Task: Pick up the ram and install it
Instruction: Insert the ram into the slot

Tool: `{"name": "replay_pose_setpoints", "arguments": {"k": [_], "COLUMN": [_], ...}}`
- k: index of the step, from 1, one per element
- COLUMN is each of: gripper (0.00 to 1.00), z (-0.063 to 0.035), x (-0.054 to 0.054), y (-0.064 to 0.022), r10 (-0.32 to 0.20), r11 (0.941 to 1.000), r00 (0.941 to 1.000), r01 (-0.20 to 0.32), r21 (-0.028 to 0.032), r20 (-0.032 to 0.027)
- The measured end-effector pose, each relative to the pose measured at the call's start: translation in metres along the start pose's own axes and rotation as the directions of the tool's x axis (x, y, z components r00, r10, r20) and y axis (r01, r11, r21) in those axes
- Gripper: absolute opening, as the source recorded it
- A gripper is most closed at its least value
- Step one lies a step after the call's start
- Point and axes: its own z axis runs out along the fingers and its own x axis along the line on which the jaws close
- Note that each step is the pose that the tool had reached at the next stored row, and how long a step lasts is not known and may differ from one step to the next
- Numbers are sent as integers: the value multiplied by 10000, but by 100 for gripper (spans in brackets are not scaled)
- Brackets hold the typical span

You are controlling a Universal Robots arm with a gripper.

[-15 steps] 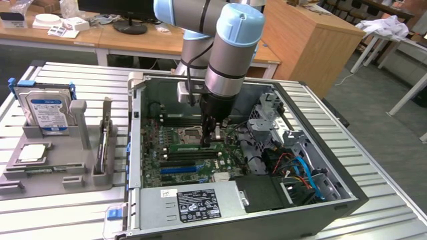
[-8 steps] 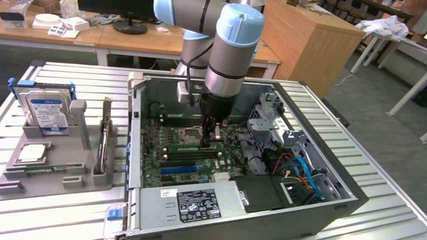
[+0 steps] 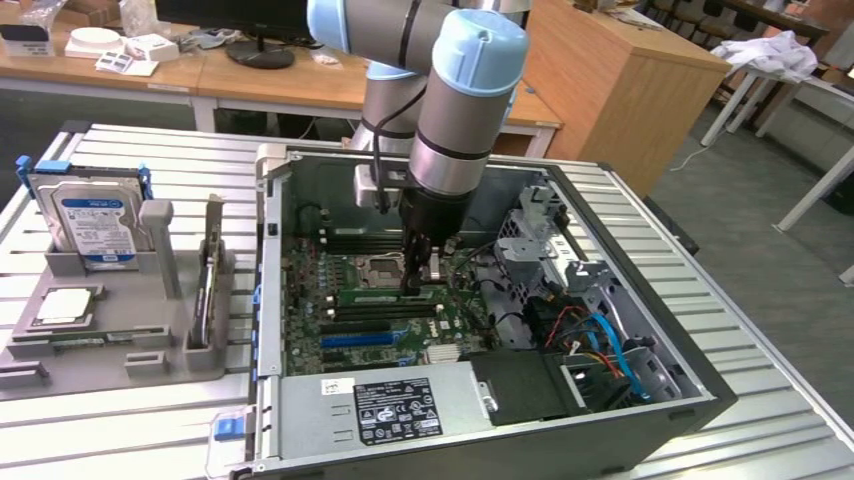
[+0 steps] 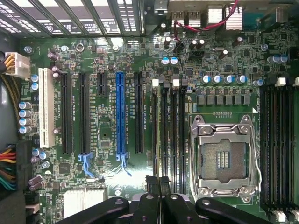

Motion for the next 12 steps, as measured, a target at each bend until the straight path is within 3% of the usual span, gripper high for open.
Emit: {"name": "replay_pose_setpoints", "arguments": {"k": [12], "gripper": [12], "z": [19], "x": [0], "y": [0], "r10": [-4], "r11": [10000], "r00": [10000], "r01": [4], "r21": [0], "r20": [0]}}
